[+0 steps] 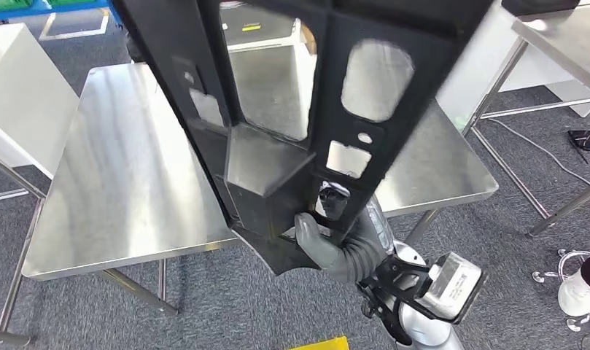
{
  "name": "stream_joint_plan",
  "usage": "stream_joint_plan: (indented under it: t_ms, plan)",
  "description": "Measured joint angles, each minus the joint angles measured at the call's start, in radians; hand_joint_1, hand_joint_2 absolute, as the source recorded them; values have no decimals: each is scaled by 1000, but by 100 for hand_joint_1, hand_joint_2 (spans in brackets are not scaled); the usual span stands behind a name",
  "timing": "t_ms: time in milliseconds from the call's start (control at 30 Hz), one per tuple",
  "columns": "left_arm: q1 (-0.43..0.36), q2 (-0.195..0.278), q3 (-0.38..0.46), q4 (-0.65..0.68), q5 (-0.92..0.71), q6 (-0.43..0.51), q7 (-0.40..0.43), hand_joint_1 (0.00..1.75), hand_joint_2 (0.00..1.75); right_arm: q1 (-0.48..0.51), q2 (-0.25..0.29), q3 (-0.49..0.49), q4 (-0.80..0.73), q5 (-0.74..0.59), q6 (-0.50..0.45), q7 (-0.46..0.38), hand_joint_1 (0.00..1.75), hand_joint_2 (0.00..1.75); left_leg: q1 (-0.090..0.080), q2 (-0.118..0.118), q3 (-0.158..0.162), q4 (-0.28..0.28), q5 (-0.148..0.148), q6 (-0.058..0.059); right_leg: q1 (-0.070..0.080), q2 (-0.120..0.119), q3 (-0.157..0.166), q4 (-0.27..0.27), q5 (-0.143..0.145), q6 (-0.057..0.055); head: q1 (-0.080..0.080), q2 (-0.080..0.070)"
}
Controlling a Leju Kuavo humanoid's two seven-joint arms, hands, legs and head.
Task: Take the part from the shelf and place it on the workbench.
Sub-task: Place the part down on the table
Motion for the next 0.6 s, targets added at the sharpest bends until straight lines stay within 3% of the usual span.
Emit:
stream_joint_plan:
  t_ms: [33,100,167,233,267,300,367,400,433,467,500,567,600]
  plan:
    - [-1,-2,0,0,0,0,0,0,175,-2,0,0,0,0,-1,1,175,175,2,0,16,-7,-3,5,1,-2,0,18,3,5,1,0]
    - [-1,-3,-1,0,1,0,0,0,175,-7,-1,0,0,0,-3,1,175,175,6,0,46,-19,-13,15,0,-5,-46,98,2,10,2,0]
    - [0,-3,-1,0,2,1,0,0,175,-7,-3,0,0,0,-4,1,175,175,8,0,63,-22,-30,22,-1,-7,-138,217,-28,10,4,0]
    - [1,-4,-3,0,2,5,-3,0,175,-6,-5,0,0,0,-5,2,175,175,9,-4,83,-22,-49,23,-1,-8,-218,277,-73,8,5,0]
    - [1,-5,-5,0,3,11,-6,0,175,-5,-6,0,0,0,-6,3,175,175,10,-6,97,-22,-60,21,-2,-8,-237,262,-78,12,6,0]
    - [1,-6,-6,0,3,18,-9,0,175,-5,-7,0,0,0,-7,4,175,175,11,-9,112,-22,-72,19,-2,-8,-243,221,-59,21,6,0]
    - [1,-7,-8,0,6,31,-15,0,175,-1,-9,-1,1,2,-9,6,175,175,11,-12,142,-20,-100,12,-2,-13,-236,102,45,46,6,0]
    - [2,-8,-8,0,9,35,-17,0,175,0,-10,0,1,3,-11,7,175,175,9,-13,149,-19,-113,7,0,-15,-227,59,95,46,6,0]
    - [2,-7,-9,1,11,36,-19,0,175,2,-10,0,2,4,-12,8,175,175,6,-14,154,-19,-124,2,0,-16,-222,35,132,37,5,0]
    - [2,-7,-9,1,13,36,-21,0,175,2,-11,0,2,6,-15,10,175,175,3,-14,159,-19,-131,-2,1,-17,-218,29,147,23,4,0]
    - [2,-6,-11,1,13,36,-22,0,175,1,-10,0,2,8,-18,11,175,175,2,-13,161,-21,-136,-7,-2,-14,-211,29,146,9,3,0]
    - [0,-6,-15,2,14,37,-23,0,175,-2,-7,-1,1,13,-25,14,175,175,4,-9,156,6,-144,-16,-9,-12,-201,24,141,-4,2,0]
    - [-1,-6,-17,2,14,37,-23,0,175,-4,-5,-2,1,15,-27,14,175,175,6,-6,135,44,-156,-23,-12,-12,-193,22,137,-10,2,0]
